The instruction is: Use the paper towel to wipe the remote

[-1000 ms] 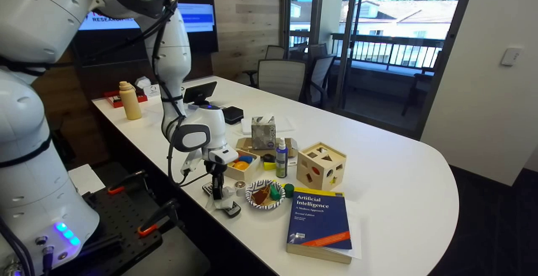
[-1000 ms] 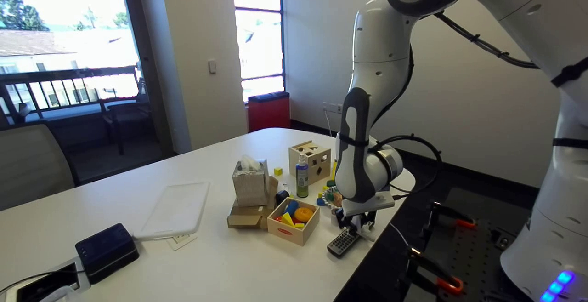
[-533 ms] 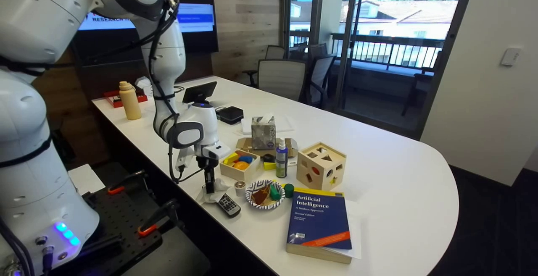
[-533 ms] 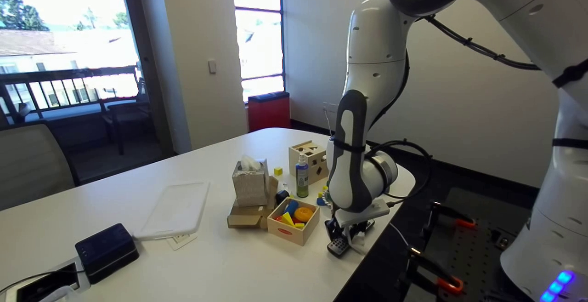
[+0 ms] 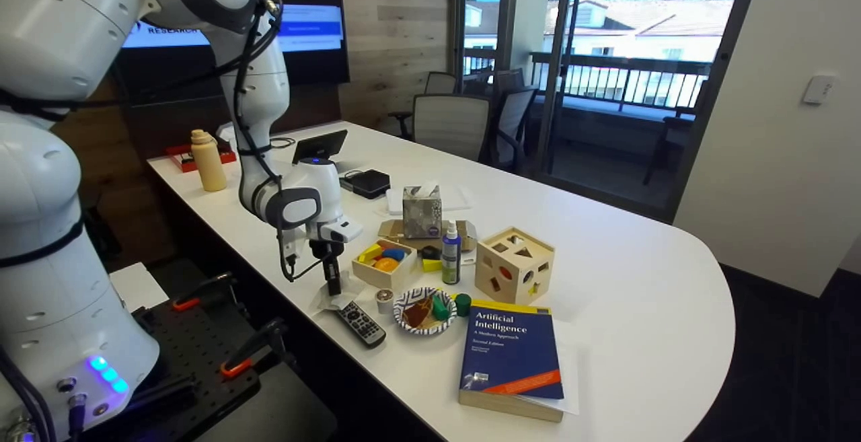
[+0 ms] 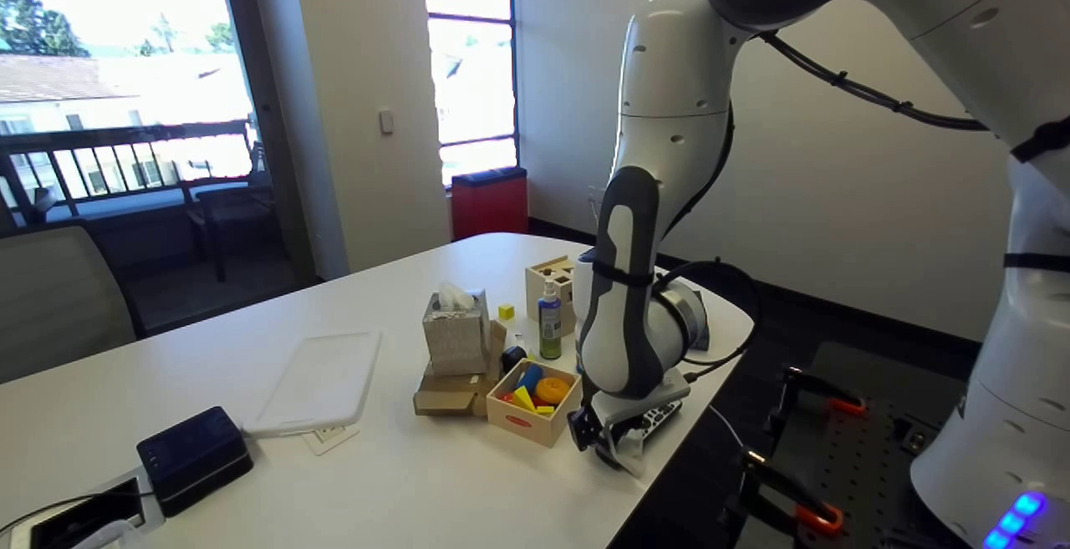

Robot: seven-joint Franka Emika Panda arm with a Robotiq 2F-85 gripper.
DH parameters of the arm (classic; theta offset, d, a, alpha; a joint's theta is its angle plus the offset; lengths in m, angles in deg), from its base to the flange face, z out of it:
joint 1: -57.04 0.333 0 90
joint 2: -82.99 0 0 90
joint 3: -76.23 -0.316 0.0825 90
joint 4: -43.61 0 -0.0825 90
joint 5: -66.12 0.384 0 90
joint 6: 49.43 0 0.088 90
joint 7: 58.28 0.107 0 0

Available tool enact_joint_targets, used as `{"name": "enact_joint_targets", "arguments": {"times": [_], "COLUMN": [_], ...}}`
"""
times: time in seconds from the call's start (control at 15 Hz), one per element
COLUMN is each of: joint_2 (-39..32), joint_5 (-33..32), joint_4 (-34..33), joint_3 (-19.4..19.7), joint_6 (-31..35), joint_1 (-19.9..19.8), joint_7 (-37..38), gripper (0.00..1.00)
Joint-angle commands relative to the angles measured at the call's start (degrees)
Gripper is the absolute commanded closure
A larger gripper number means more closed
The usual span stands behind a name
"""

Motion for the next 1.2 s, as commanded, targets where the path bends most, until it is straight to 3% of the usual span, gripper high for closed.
{"name": "enact_joint_targets", "arguments": {"times": [0.0, 0.33, 0.73, 0.93, 1.13], "joint_2": [-0.3, -0.01, 0.21, -1.76, -4.05], "joint_5": [-0.53, -1.27, -6.5, -10.44, -14.18], "joint_4": [-1.97, -4.59, -13.33, -21.08, -28.5], "joint_3": [0.97, 3.01, 10.57, 11.67, 9.74], "joint_6": [-1.03, -2.43, -4.77, -7.59, -10.95], "joint_1": [2.77, 8.81, 20.61, 22.39, 20.72], "joint_7": [-0.77, -0.15, -1.12, -2.1, -2.91], "gripper": [0.98, 0.98, 0.98, 0.98, 0.98]}}
